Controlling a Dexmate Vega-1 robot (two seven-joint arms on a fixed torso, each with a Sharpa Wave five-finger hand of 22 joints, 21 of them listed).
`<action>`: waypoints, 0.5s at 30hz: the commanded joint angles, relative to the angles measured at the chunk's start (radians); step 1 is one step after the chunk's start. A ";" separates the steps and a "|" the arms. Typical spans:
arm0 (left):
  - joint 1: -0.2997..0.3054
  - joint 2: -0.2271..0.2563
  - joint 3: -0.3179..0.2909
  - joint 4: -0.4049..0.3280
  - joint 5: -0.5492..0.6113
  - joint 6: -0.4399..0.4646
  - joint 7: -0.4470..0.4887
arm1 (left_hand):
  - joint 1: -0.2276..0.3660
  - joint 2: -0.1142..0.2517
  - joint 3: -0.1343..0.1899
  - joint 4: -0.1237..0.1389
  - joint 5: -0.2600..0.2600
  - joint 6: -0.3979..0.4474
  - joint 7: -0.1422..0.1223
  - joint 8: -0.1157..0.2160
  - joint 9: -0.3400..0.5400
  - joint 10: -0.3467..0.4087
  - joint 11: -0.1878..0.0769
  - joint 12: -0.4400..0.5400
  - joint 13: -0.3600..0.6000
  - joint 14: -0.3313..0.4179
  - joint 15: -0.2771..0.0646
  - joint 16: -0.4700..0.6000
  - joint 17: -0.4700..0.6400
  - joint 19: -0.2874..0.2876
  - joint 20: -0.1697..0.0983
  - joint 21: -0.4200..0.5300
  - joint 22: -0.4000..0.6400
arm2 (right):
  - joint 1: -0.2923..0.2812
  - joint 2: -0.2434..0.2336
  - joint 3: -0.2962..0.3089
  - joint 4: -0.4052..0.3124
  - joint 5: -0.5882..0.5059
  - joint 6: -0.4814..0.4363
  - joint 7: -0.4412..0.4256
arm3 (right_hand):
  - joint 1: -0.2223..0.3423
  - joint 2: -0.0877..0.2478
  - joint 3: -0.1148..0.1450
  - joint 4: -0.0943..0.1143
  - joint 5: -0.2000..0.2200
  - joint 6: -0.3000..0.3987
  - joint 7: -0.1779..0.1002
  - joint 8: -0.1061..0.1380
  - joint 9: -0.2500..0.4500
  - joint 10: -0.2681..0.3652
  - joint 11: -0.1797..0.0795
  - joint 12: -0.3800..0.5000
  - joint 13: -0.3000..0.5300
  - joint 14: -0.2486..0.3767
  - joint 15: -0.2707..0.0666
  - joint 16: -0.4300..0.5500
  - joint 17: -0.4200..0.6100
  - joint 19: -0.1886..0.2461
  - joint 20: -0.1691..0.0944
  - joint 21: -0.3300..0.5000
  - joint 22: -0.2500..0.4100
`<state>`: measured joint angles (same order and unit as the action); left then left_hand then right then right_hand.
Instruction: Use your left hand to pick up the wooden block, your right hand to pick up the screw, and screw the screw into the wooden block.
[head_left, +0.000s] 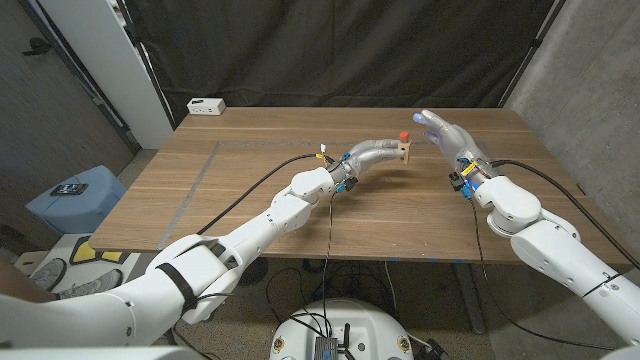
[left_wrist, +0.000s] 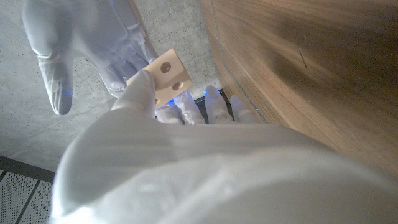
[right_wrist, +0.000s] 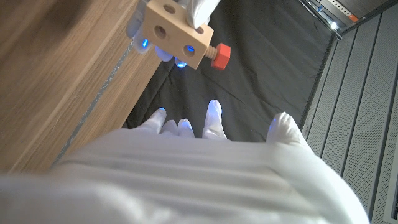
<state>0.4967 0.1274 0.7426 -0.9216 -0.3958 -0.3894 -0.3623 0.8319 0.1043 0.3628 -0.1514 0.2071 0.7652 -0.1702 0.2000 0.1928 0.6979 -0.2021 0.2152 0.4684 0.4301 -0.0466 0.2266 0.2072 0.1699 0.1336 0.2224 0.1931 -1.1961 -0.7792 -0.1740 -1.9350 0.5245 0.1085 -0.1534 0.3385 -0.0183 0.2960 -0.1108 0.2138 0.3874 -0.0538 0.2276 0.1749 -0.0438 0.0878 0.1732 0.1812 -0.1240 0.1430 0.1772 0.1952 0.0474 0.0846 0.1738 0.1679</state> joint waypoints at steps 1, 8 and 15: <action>-0.023 -0.007 0.007 0.039 0.009 -0.009 -0.014 | -0.008 0.006 0.013 0.003 0.004 0.019 0.004 0.006 0.005 0.003 0.000 0.005 0.000 0.005 -0.033 -0.001 0.002 0.006 0.003 0.006 0.003 | -0.003 0.027 -0.018 0.006 0.028 0.013 -0.019 | -0.037 0.010 -0.010 0.020 -0.011 0.035 0.009 -0.003 0.002 -0.015 0.006 0.005 0.003 -0.016 0.004 0.008 0.007 -0.015 0.000 0.006 0.003; -0.049 -0.025 0.012 0.097 0.016 -0.028 -0.033 | -0.009 0.008 0.015 0.003 0.005 0.017 0.007 0.005 0.005 0.002 0.002 0.004 0.000 0.004 -0.032 -0.001 0.003 0.005 0.004 0.006 0.003 | 0.003 0.037 -0.034 0.006 0.025 0.003 -0.039 | -0.091 0.040 -0.019 0.050 -0.020 0.084 0.030 -0.006 0.003 -0.043 0.007 0.005 0.002 -0.054 0.001 0.009 0.013 -0.031 -0.003 0.009 0.003; -0.073 -0.041 0.015 0.147 0.023 -0.049 -0.052 | -0.009 0.005 0.015 0.002 0.004 0.020 0.007 0.006 0.005 0.005 0.001 0.006 -0.001 0.005 -0.034 -0.001 0.002 0.006 0.002 0.006 0.003 | 0.011 0.037 -0.043 0.003 0.020 -0.016 -0.055 | -0.114 0.051 -0.023 0.061 -0.023 0.071 0.033 -0.020 0.003 -0.067 0.005 0.002 0.001 -0.073 -0.004 0.010 0.015 -0.038 -0.008 0.010 0.003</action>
<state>0.4561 0.1070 0.7520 -0.8418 -0.3818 -0.4126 -0.3907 0.8154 0.1029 0.3698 -0.1526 0.2062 0.7652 -0.1702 0.1978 0.1932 0.6980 -0.2021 0.2152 0.4684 0.4301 -0.0466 0.2266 0.2071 0.1699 0.1336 0.2223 0.1930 -1.1950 -0.7502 -0.2004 -1.9302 0.5464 0.1138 -0.1832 0.2328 0.0302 0.2727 -0.0596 0.1944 0.4643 -0.0231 0.2094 0.1748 -0.0972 0.0945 0.1778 0.1813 -0.1703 0.1428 0.1819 0.2073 0.0195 0.0768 0.1779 0.1697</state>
